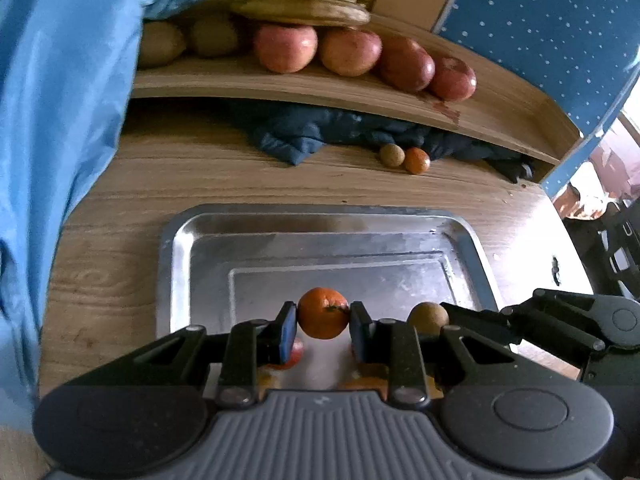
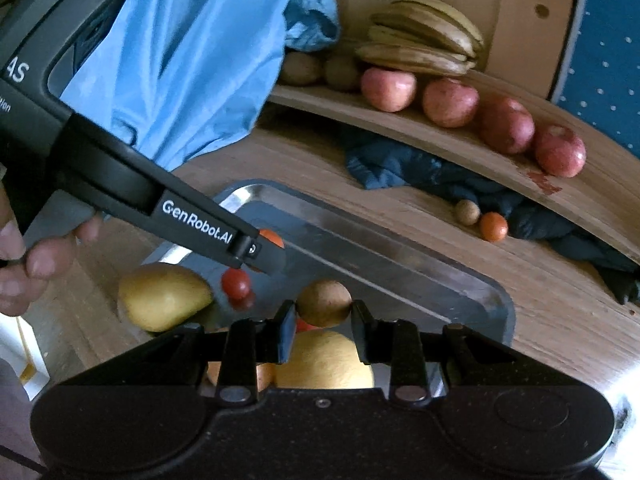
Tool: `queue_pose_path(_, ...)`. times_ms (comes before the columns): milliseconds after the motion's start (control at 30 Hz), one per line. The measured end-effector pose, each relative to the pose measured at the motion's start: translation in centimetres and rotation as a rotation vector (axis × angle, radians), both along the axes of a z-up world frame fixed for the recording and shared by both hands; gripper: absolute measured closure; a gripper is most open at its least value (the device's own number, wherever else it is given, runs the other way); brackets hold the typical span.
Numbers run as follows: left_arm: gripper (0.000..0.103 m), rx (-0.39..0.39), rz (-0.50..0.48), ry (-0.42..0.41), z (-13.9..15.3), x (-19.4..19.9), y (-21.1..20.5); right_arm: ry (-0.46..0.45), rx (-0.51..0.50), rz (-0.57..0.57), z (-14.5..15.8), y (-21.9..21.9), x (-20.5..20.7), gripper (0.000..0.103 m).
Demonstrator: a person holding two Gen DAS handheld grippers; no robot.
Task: Organize fruits
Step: 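Carry the tomato with the left tool onto the tray while the right tool carries the kiwi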
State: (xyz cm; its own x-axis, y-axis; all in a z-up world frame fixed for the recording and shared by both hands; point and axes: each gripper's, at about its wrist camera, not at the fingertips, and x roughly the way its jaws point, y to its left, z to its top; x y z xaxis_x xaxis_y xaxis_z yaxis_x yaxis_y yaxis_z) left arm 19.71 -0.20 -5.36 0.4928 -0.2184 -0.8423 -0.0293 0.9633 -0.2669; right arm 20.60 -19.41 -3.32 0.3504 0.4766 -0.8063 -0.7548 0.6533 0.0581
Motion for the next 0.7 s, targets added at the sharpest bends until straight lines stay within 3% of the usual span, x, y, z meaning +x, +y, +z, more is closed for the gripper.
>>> queue_pose_path(400,0.072,0.003,0.109,0.031,-0.5,-1.9,3.2,0.014,-0.004,0.111,-0.5,2.0,-1.3,0.071)
queue_pose_path(700,0.072,0.022,0.127,0.068,-1.2,-1.8,3.3,0.043,-0.022,0.133,-1.4,3.5,-0.8,0.071)
